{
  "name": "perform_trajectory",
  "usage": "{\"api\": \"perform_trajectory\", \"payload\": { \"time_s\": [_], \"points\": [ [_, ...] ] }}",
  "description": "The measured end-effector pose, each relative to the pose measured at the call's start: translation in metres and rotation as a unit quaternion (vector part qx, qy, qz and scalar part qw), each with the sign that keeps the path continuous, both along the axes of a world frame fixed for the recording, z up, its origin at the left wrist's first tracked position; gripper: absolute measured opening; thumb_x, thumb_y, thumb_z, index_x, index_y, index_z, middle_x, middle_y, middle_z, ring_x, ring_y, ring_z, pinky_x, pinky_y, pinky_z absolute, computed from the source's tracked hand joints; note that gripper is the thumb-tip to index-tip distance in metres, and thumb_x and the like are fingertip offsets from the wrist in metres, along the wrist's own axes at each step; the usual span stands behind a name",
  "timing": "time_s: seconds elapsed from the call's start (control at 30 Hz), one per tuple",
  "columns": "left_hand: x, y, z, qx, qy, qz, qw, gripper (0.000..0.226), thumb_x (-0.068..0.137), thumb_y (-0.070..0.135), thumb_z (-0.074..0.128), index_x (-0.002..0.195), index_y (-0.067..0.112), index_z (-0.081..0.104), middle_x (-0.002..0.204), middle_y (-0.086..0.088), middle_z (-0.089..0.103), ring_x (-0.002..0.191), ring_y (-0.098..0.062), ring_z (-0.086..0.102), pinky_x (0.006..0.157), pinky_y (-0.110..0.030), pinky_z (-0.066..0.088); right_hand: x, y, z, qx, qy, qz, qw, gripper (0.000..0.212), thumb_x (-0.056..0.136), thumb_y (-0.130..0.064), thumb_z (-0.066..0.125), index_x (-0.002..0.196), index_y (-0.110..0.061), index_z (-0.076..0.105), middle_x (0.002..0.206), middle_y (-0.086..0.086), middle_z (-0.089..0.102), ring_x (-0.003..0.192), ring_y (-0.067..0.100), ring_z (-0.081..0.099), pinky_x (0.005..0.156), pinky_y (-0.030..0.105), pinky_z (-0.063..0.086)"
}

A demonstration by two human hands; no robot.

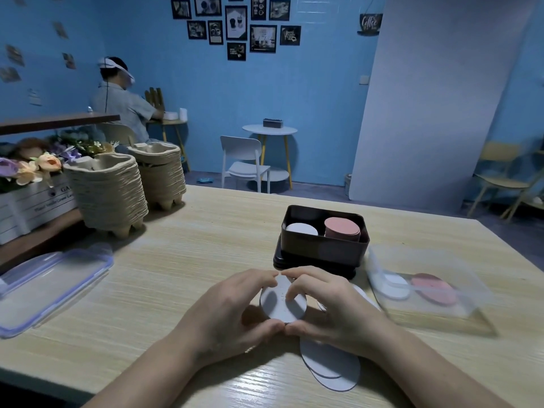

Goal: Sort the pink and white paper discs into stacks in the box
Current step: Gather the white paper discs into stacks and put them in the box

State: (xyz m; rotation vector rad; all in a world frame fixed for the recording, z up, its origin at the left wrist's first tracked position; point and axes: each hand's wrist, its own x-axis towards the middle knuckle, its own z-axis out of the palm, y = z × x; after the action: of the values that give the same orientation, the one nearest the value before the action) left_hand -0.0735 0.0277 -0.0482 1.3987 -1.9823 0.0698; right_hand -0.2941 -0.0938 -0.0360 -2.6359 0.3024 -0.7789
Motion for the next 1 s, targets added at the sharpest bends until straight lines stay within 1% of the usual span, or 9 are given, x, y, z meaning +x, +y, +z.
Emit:
{"api": "perform_trajectory", "payload": {
  "time_s": [0.17,0.33,0.43,0.6,0.67,0.73,0.83,0.93,1.0],
  "points": [
    [0.001,0.0,0.003,0.01,0.018,-0.015,1.0,0.039,0.089,0.054,0.075,0.115,0.029,0.061,0.14,0.014,0.063,0.128,0.001,0.057,0.101,-0.021,0.05,-0.003,0.0,0.001,-0.004,-0.011,-0.001,1.0,0.03,0.089,-0.048,0.08,0.103,-0.028,0.064,0.144,-0.005,0.059,0.134,0.007,0.055,0.102,0.031,0.052],
    [0.002,-0.002,0.001,0.006,0.009,-0.022,1.0,0.036,0.086,0.057,0.078,0.101,0.028,0.063,0.136,0.01,0.067,0.129,-0.001,0.059,0.1,-0.024,0.053,-0.006,0.002,0.007,0.001,0.021,0.009,1.0,0.03,0.088,-0.049,0.081,0.102,-0.028,0.064,0.143,-0.006,0.059,0.133,0.005,0.055,0.101,0.031,0.052],
    [0.001,-0.004,0.001,0.015,0.009,-0.031,0.999,0.041,0.083,0.06,0.078,0.102,0.026,0.064,0.133,0.012,0.068,0.122,-0.002,0.063,0.094,-0.026,0.056,-0.006,0.004,0.011,-0.003,0.046,0.014,0.999,0.029,0.088,-0.046,0.081,0.1,-0.024,0.066,0.137,-0.009,0.06,0.122,0.006,0.06,0.09,0.03,0.055],
    [0.006,-0.004,-0.002,0.04,0.053,-0.045,0.997,0.042,0.08,0.055,0.083,0.108,0.03,0.064,0.135,0.016,0.067,0.125,0.006,0.059,0.098,-0.024,0.054,-0.008,0.005,0.014,0.031,0.047,0.011,0.998,0.029,0.086,-0.044,0.083,0.101,-0.025,0.067,0.131,-0.009,0.061,0.115,0.007,0.062,0.085,0.033,0.056],
    [0.006,-0.007,-0.005,0.04,0.05,-0.046,0.997,0.042,0.079,0.053,0.083,0.108,0.03,0.063,0.132,0.013,0.07,0.121,0.001,0.064,0.094,-0.028,0.057,-0.008,0.005,0.017,0.032,0.066,0.007,0.997,0.033,0.084,-0.045,0.085,0.103,-0.027,0.066,0.129,-0.013,0.059,0.101,0.004,0.062,0.078,0.024,0.054],
    [0.007,-0.01,-0.007,0.044,0.048,-0.045,0.997,0.043,0.078,0.052,0.083,0.108,0.028,0.064,0.127,0.012,0.072,0.116,-0.005,0.067,0.089,-0.033,0.059,-0.006,0.005,0.017,0.013,0.088,0.003,0.996,0.035,0.083,-0.046,0.085,0.105,-0.028,0.065,0.127,-0.014,0.057,0.089,-0.002,0.055,0.072,0.013,0.043],
    [0.008,-0.009,-0.006,0.047,0.049,-0.045,0.997,0.043,0.08,0.054,0.082,0.11,0.029,0.063,0.129,0.015,0.07,0.118,-0.002,0.066,0.091,-0.031,0.058,-0.003,0.005,0.019,0.008,0.092,-0.002,0.996,0.033,0.083,-0.046,0.083,0.105,-0.03,0.064,0.127,-0.014,0.056,0.097,-0.004,0.053,0.076,0.013,0.043],
    [0.007,-0.006,-0.002,0.045,0.046,-0.038,0.997,0.042,0.084,0.056,0.079,0.115,0.031,0.062,0.135,0.019,0.065,0.123,0.005,0.059,0.097,-0.029,0.054,-0.001,0.001,0.023,-0.001,0.091,-0.004,0.996,0.031,0.084,-0.047,0.081,0.104,-0.031,0.063,0.126,-0.014,0.055,0.113,0.003,0.055,0.086,0.026,0.052],
    [0.007,-0.005,0.002,0.04,0.049,-0.03,0.998,0.039,0.087,0.055,0.075,0.115,0.033,0.061,0.134,0.019,0.064,0.124,0.005,0.057,0.098,-0.029,0.054,-0.002,-0.004,0.028,-0.006,0.091,-0.009,0.996,0.031,0.084,-0.046,0.081,0.103,-0.029,0.064,0.124,-0.011,0.057,0.117,0.007,0.055,0.093,0.029,0.051]
  ]
}}
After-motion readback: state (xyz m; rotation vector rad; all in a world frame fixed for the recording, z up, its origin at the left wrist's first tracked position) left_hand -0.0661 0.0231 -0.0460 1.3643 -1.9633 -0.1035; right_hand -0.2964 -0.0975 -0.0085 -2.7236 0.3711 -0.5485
